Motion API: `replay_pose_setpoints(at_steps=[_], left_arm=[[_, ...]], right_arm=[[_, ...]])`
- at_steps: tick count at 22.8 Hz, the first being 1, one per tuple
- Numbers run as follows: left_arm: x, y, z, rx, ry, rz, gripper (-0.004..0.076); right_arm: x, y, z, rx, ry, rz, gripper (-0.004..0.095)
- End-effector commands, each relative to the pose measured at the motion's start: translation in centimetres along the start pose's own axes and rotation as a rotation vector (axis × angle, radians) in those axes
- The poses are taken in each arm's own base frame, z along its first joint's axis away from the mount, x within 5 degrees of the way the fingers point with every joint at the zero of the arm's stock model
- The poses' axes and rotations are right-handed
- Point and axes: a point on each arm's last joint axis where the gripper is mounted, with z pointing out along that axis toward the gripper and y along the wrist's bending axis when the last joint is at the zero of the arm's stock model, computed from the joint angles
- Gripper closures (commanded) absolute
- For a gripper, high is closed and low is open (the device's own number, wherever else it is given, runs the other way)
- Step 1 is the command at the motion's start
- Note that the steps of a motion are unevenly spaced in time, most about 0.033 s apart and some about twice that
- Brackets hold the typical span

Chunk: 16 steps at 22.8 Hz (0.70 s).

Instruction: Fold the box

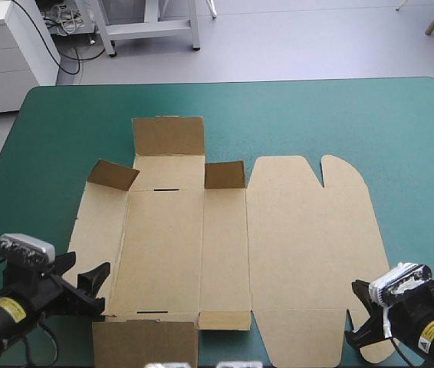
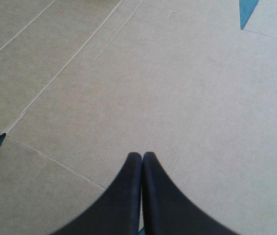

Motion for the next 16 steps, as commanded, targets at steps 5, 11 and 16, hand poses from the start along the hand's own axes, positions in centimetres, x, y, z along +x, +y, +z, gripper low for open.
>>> replay_pose_setpoints(at_steps=[5, 11, 16], left_arm=[[-6.3, -0.1, 4.3, 0.019, 0.227, -0.033, 0.0249], [-8.1, 0.4, 8.4, -0.005, 0.528, -0.04, 0.0249], [-9.6, 1.9, 8.6, -0.102, 0.574, -0.019, 0.0249]], right_arm=[[-1.2, -0.1, -0.4, 0.007, -0.078, -0.004, 0.0929], [-1.2, -0.1, -0.4, 0.007, -0.078, -0.004, 0.0929], [-1.2, -0.1, -0.4, 0.007, -0.078, -0.004, 0.0929]])
